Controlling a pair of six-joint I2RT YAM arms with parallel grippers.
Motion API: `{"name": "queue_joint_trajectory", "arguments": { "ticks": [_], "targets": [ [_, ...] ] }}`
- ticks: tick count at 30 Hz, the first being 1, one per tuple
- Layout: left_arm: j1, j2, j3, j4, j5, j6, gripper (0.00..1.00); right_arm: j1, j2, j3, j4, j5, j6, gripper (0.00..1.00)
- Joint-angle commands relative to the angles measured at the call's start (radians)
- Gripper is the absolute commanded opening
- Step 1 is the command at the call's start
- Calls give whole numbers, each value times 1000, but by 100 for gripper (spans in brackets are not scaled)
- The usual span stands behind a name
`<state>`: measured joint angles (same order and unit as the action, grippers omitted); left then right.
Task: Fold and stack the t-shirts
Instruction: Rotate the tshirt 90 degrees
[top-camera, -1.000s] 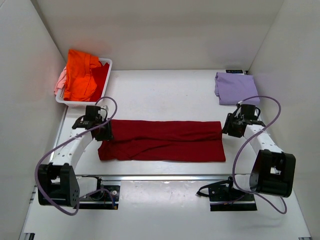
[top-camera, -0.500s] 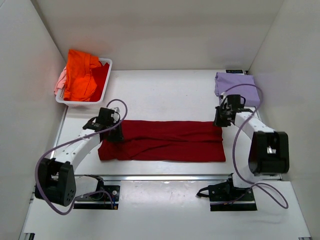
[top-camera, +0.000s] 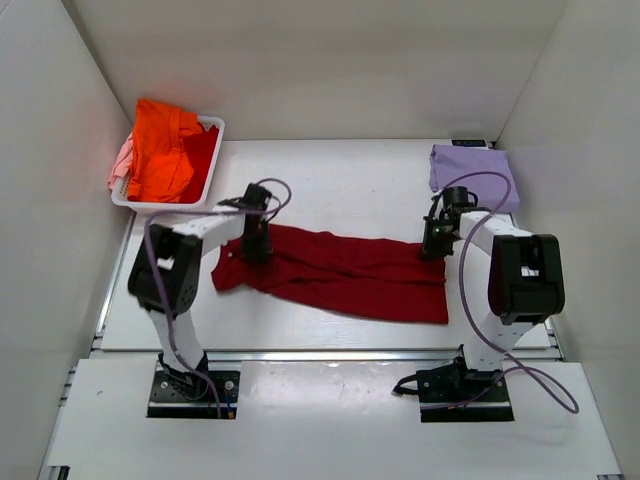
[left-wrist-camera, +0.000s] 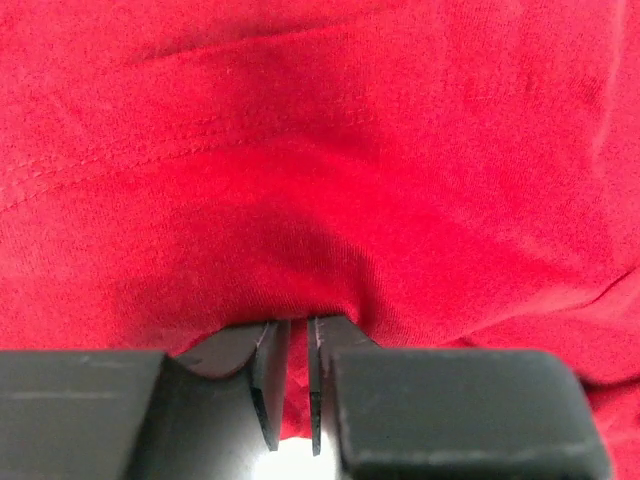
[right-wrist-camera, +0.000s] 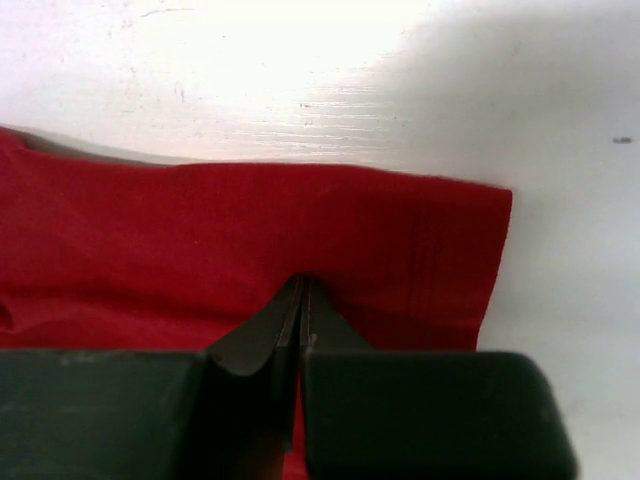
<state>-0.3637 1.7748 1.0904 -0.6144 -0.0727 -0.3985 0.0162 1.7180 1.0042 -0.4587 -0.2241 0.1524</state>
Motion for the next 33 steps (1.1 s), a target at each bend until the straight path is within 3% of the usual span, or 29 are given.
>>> {"name": "queue_joint_trajectory", "arguments": {
  "ticks": [1, 5, 7, 9, 12, 15, 22, 28, 33],
  "targets": [
    [-9, 162, 217, 0, -21, 35, 23, 21, 41, 30, -96, 62, 90, 0],
    [8, 420, 645, -141, -16, 96, 18, 65, 63, 73, -199, 94, 174, 0],
    [12, 625, 924, -255, -2, 137, 15, 88, 45, 54, -209, 117, 240, 1],
    [16, 815, 1380, -445, 13, 168, 11, 117, -1, 10, -206, 95, 326, 0],
    [51, 825, 1298, -326, 126, 139, 8, 227, -43, -45, -187, 91, 430, 0],
    [45, 903, 1431, -354, 108, 174, 8, 359, -77, -85, -173, 137, 539, 0],
    [28, 946, 1479, -242, 221, 144, 9, 628, -221, -310, -26, 196, 843, 0],
    [17, 927, 1451, -147, 287, 98, 4, 734, -310, -496, 147, 169, 1004, 0],
    [28, 977, 1491, -13, 425, 26, 0, 726, -272, -527, 218, 123, 981, 0]
  ]
}}
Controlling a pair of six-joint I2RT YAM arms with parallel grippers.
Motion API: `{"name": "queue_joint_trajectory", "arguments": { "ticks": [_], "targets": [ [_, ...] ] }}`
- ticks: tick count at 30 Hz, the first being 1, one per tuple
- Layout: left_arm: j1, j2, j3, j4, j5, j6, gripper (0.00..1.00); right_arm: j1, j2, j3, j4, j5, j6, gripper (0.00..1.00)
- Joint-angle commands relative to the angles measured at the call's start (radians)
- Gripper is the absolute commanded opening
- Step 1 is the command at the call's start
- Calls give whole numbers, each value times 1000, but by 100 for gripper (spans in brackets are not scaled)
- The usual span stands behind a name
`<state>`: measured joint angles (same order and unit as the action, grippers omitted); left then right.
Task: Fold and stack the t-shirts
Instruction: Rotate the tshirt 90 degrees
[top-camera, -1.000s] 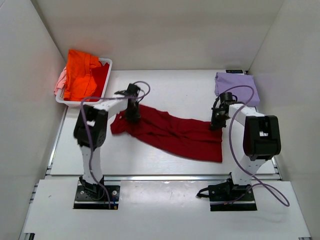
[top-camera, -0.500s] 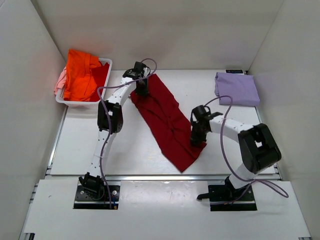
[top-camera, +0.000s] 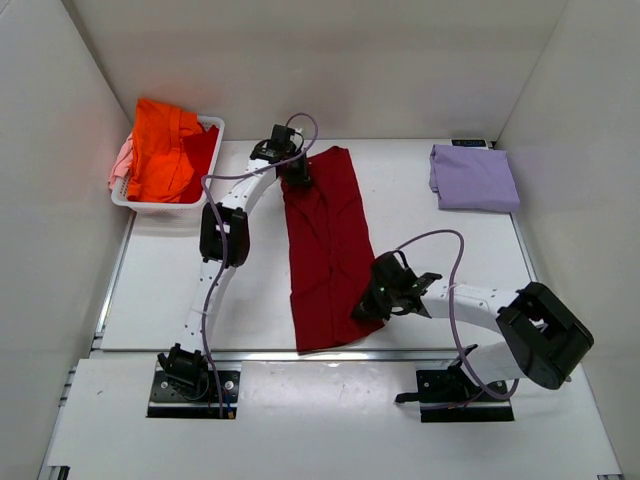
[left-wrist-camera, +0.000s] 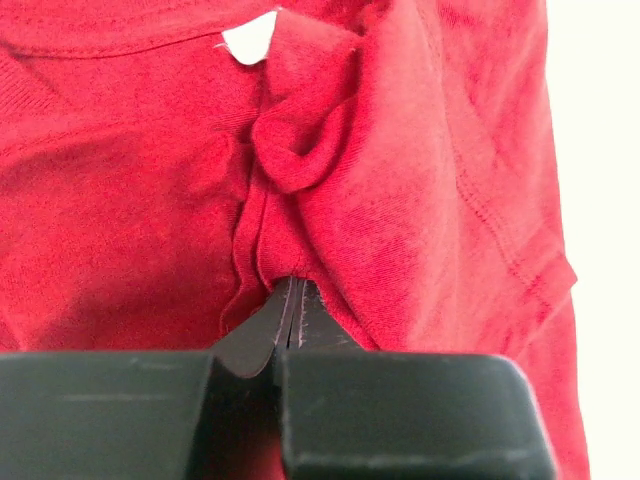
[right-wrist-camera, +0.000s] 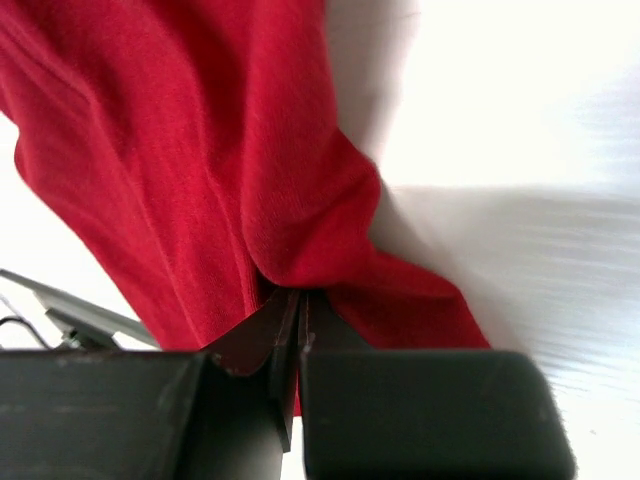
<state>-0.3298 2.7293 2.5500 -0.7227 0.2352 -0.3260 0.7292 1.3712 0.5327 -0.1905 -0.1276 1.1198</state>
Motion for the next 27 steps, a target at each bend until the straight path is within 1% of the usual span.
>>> {"name": "queue_joint_trajectory", "arguments": {
  "ticks": [1, 3, 6, 7, 9, 10, 12, 13, 14, 15, 17, 18, 20, 21, 22, 23, 24, 25, 26, 27],
  "targets": [
    [-3, 26, 20, 136, 134, -44, 0, 25, 98, -48, -43, 13, 0, 0],
    [-2, 29, 23, 172, 167, -53, 0, 44, 117, -39, -35, -4, -18, 0],
    [8, 26, 30, 213, 181, -45, 6, 47, 155, 10, -39, -4, -60, 0],
    [3, 17, 33, 235, 174, -53, 6, 52, 160, 19, -41, -3, -80, 0],
    [8, -6, 42, 252, 190, -56, 6, 73, 157, 64, -62, 31, -104, 0],
    [21, -23, 56, 258, 191, -70, 8, 81, 144, 93, -88, 70, -126, 0],
    [28, -65, 70, 258, 191, -79, 9, 119, 120, 139, -151, 166, -123, 0],
    [29, -106, 64, 269, 181, -82, 9, 128, 102, 157, -202, 208, -109, 0],
    [37, -159, 61, 278, 171, -82, 9, 125, 85, 165, -246, 216, -97, 1],
    [47, -187, 34, 293, 170, -84, 9, 125, 80, 164, -262, 212, -80, 0],
    [63, -313, -28, 312, 173, -91, 10, 139, 27, 138, -283, 223, -66, 0],
    [74, -341, -75, 315, 171, -94, 10, 156, 10, 135, -291, 238, -55, 0],
    [80, -469, -198, 269, 191, -70, 9, 170, -62, 109, -280, 304, -66, 0],
    [74, -535, -236, 247, 179, -35, 9, 170, -104, 96, -238, 316, -84, 0],
    [54, -572, -331, 208, 165, -18, 9, 167, -125, 92, -228, 333, -109, 0],
    [35, -650, -450, 177, 138, 23, 11, 151, -167, 82, -224, 364, -135, 0],
    [29, -739, -524, 166, 125, 45, 13, 141, -196, 67, -215, 376, -164, 0],
    [-6, -784, -680, 169, 98, 54, 15, 107, -216, 63, -208, 378, -201, 0],
    [-35, -869, -846, 183, 86, 65, 18, 61, -246, 40, -187, 347, -265, 0],
    [-49, -955, -932, 193, 85, 73, 20, 35, -259, 27, -164, 333, -299, 0]
  ]
}}
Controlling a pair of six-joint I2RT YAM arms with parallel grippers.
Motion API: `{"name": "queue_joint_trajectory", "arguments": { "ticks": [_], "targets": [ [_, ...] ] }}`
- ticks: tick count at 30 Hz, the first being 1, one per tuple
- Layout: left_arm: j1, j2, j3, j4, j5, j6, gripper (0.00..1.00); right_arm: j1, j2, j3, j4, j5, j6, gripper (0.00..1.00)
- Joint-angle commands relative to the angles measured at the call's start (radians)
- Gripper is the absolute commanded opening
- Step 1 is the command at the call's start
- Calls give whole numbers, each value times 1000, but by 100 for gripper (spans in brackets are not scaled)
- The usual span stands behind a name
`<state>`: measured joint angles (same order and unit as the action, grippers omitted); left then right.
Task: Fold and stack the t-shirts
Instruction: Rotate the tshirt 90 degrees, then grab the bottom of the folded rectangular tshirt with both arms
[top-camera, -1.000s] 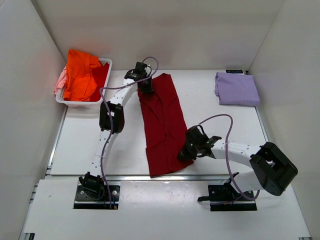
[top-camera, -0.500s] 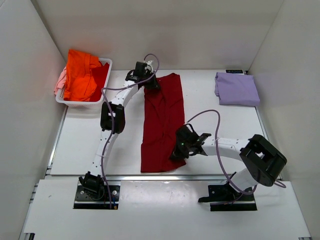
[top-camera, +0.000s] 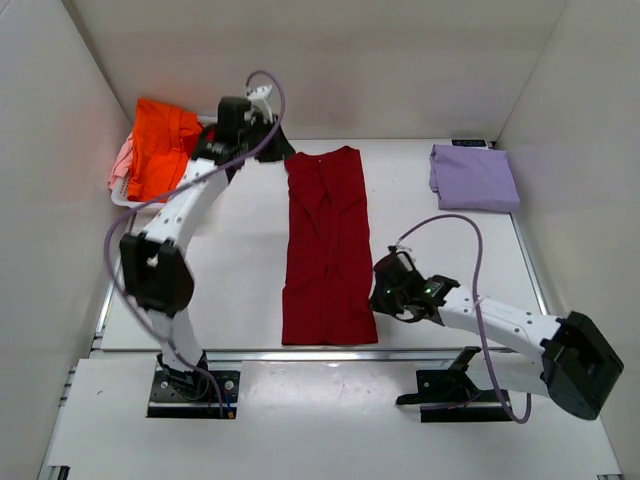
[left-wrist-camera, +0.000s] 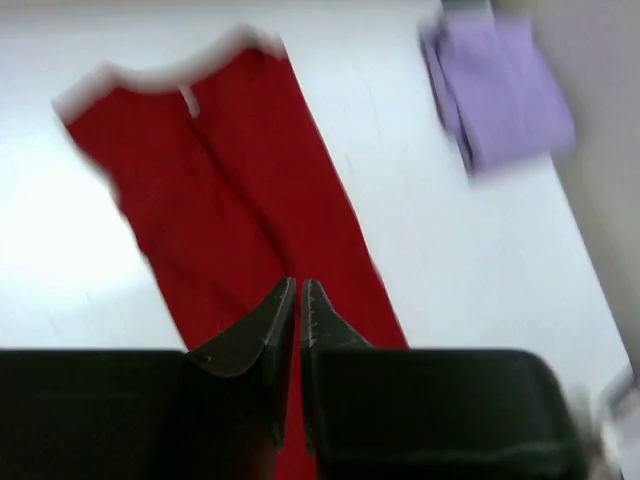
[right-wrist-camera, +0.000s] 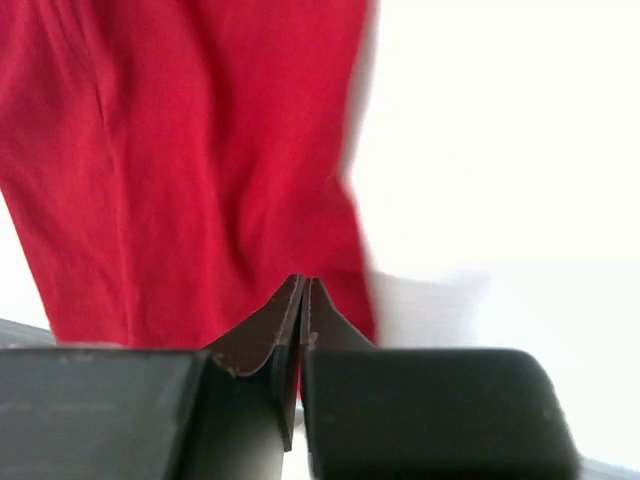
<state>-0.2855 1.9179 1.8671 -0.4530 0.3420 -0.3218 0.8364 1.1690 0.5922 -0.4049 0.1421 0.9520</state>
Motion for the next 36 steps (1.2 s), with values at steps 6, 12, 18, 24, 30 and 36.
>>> {"name": "queue_joint_trajectory", "arguments": {
  "ticks": [6, 12, 18, 24, 30, 36],
  "targets": [
    [-216, -471, -897, -95, -93, 38, 34, -286, -224, -173, 130, -286, -321, 31],
    [-285, -729, -1227, -35, -75, -124, 47, -270, -284, -249, 118, -387, -285, 46],
    [-325, -803, -1358, 39, -38, -233, 53, -166, -270, -315, 182, -400, -174, 54],
    [-385, -777, -1384, 94, -43, -304, 55, -132, -220, -327, 216, -417, -147, 56],
    [-428, -743, -1425, 135, -38, -345, 47, -96, -134, -302, 228, -438, -144, 38],
    [-469, -715, -1433, 85, -12, -338, 0, -51, -95, -278, 175, -483, -125, 0]
  ]
}}
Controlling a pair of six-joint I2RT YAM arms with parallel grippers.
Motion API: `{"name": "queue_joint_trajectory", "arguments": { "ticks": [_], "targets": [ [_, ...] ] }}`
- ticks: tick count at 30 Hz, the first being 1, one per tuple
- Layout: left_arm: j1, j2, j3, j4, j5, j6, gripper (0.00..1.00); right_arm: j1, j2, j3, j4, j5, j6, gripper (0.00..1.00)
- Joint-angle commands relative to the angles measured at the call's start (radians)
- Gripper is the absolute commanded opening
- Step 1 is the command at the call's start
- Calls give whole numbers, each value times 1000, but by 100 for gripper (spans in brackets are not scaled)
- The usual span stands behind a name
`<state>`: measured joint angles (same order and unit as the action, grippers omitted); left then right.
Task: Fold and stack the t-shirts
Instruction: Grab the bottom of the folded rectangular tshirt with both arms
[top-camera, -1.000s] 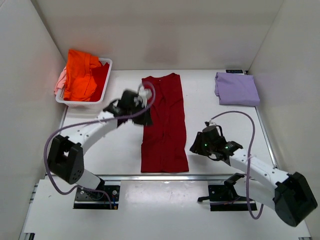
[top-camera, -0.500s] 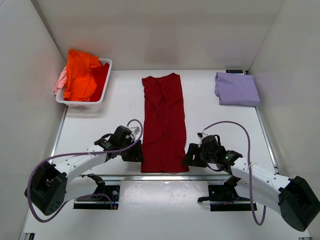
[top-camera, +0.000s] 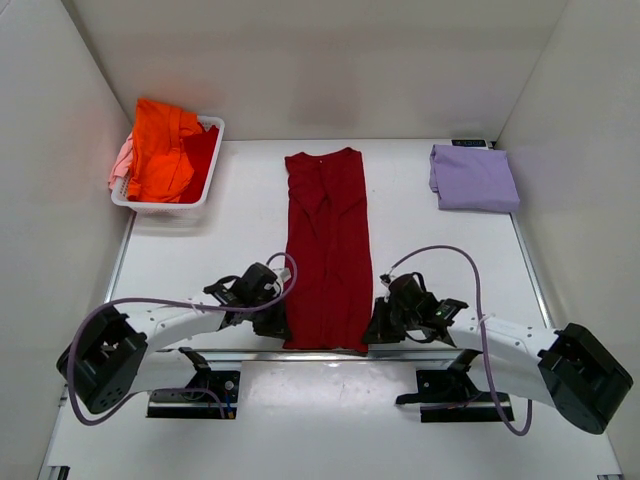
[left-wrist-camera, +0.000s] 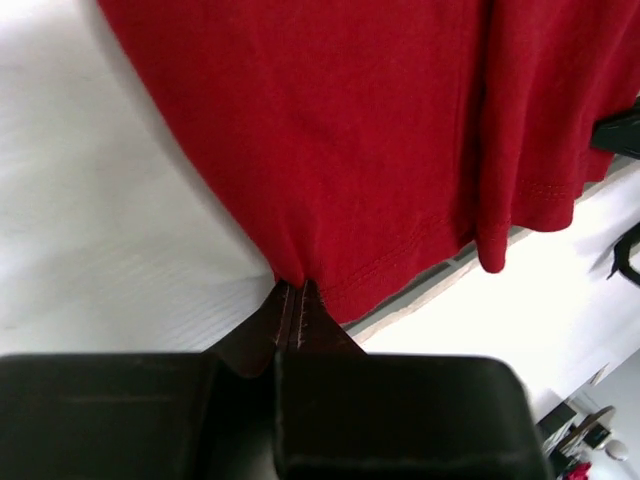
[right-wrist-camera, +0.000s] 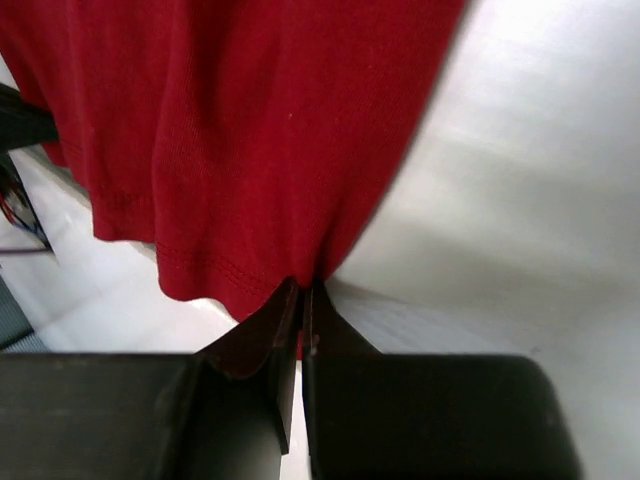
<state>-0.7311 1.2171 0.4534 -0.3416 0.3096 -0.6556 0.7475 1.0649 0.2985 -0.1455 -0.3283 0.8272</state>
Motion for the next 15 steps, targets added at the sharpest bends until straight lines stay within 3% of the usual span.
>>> {"name": "queue_joint_trajectory", "arguments": {
  "ticks": [1, 8, 11, 15],
  "targets": [
    [-34, -37, -34, -43, 26, -4, 0, 62, -2, 19, -113, -14, 9, 0],
    [-31, -143, -67, -135, 60, -15, 0, 96, -49, 1, -195, -98, 9, 0],
    [-4, -151, 6, -163, 83, -9, 0, 44, -49, 63, -250, -142, -49, 0],
    [143, -84, 167, -198, 164, 77, 0, -101, 0, 198, -341, -215, -173, 0]
  ]
}}
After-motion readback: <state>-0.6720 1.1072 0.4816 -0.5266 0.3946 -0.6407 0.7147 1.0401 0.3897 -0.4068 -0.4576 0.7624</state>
